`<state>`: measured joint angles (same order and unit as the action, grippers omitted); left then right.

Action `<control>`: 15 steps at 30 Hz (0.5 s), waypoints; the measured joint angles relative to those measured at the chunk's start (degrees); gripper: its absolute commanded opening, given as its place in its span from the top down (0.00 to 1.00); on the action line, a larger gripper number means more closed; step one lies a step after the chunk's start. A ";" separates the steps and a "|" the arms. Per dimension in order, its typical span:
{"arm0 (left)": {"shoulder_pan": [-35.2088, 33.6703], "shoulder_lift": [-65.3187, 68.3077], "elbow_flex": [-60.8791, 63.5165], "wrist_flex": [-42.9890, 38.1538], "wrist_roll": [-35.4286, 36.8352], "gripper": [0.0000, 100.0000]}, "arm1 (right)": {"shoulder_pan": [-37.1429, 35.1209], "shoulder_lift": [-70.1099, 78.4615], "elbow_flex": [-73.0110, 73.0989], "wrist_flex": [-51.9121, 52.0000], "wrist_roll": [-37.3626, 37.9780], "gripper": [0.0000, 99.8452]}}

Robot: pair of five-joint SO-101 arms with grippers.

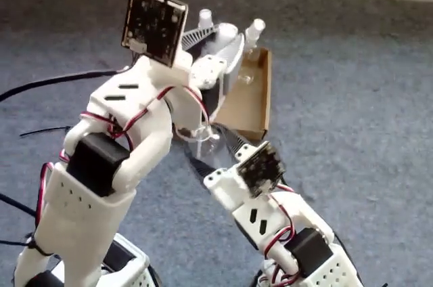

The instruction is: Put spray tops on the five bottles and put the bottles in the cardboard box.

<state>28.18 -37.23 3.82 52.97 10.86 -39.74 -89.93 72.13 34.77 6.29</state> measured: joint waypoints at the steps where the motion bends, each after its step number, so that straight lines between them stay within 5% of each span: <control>1: 0.53 -1.05 0.97 0.53 0.00 1.00 | 1.49 0.00 0.00 -0.62 -1.85 1.00; 15: 1.67 -8.79 19.52 0.26 -5.71 0.99 | 5.27 -0.26 0.09 -3.52 -6.77 1.00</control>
<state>29.85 -46.02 23.34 53.23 5.14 -34.46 -90.20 72.22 31.25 -0.48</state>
